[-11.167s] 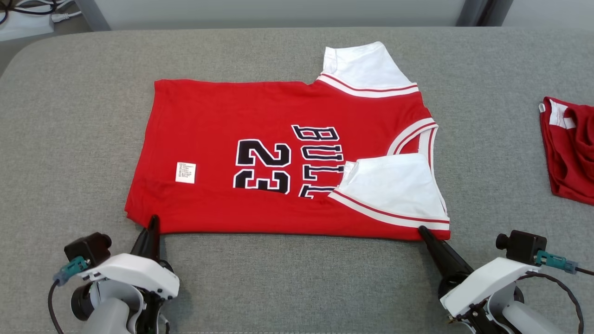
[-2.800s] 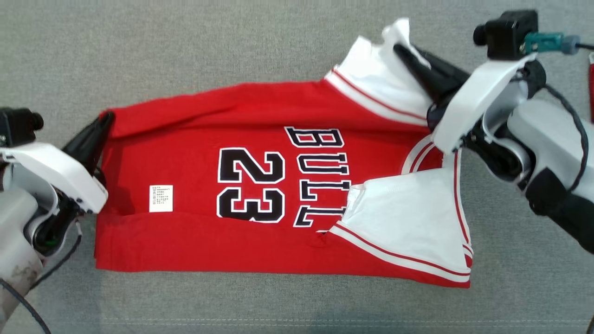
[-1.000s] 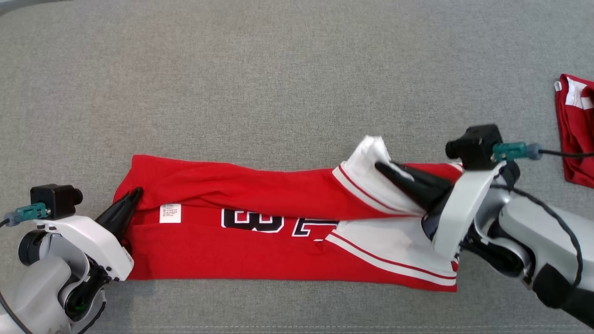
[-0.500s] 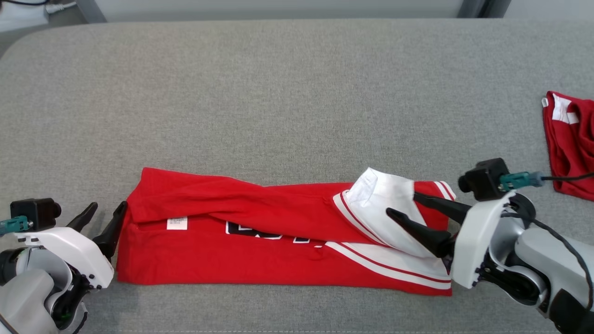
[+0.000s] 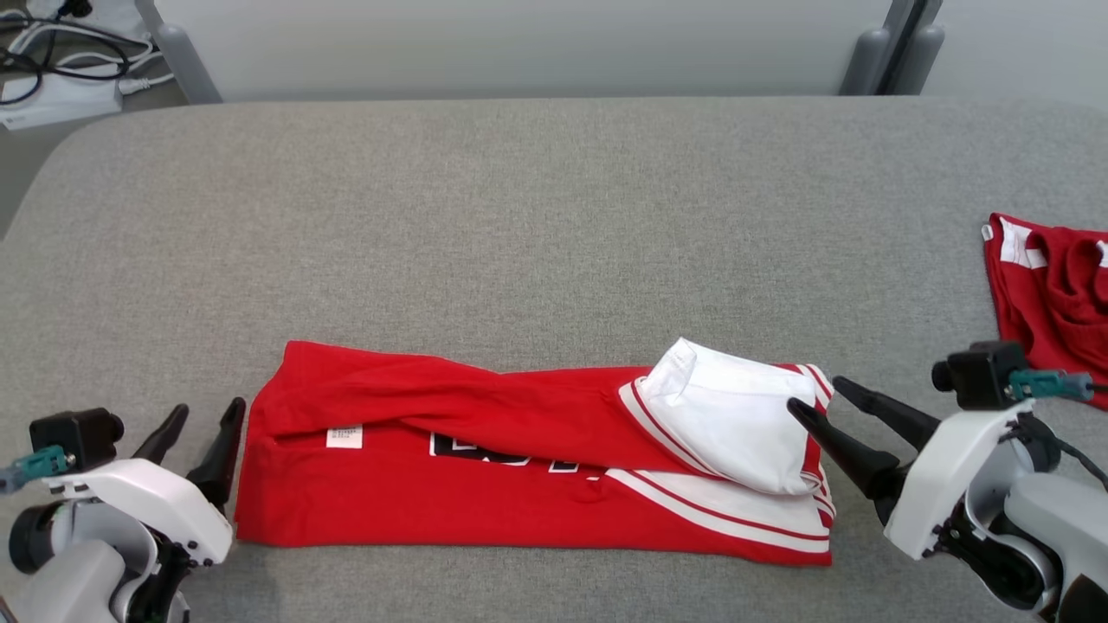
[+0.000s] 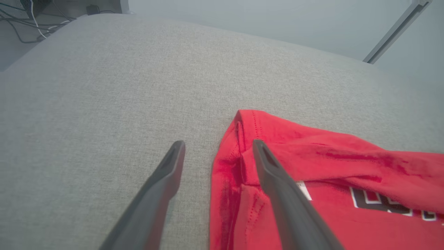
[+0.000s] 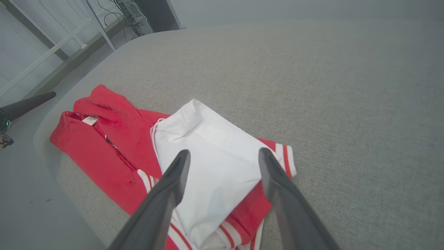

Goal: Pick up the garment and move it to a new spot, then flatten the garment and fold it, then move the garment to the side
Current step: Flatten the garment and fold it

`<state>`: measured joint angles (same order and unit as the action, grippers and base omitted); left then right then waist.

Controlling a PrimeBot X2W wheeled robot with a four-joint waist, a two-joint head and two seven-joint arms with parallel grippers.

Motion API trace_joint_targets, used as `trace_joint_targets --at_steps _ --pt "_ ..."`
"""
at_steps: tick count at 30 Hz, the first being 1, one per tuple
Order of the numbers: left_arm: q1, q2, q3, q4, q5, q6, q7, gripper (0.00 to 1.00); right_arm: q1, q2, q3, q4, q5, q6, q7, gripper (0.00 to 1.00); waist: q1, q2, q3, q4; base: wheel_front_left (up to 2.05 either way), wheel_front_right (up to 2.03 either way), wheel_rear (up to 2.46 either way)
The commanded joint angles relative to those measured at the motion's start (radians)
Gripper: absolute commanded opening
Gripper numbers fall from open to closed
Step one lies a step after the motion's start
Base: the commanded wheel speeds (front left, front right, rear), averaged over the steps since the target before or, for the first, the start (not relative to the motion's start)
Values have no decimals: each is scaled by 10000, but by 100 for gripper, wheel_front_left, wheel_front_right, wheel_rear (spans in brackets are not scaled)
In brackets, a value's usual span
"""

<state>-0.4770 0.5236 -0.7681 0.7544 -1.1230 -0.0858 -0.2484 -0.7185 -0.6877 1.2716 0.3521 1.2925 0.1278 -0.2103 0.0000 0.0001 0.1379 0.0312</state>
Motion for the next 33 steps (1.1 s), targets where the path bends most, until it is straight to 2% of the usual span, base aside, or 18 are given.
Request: trace_joint_targets --at_steps 1,6,10,19,29,33 --pt "3 353 688 -246 265 166 -133 100 472 -189 -149 47 90 29 -253 100 0 -1 -111 -11 0 0 0" --pt "883 -58 1895 -995 1228 523 -133 100 1012 -51 -606 388 103 29 -469 100 0 -1 -350 -57 0 0 0" --pt "1330 -183 2704 -1418 1823 572 -133 100 1308 110 -1122 672 -167 29 -505 100 0 -1 -453 -102 0 0 0" --pt "2744 -1130 4600 -2641 3689 681 -133 100 3017 1153 -4420 1077 -2185 29 -513 100 0 -1 -765 -157 0 0 0" --pt "3882 -2245 6315 -3596 5383 572 -133 100 4749 2380 -7207 822 -4068 29 -514 100 0 -1 -1006 -141 0 0 0" --pt "4209 -2688 6974 -3805 5959 444 -133 100 5216 2847 -7808 755 -4561 29 -514 100 0 -1 -1055 -118 0 0 0"
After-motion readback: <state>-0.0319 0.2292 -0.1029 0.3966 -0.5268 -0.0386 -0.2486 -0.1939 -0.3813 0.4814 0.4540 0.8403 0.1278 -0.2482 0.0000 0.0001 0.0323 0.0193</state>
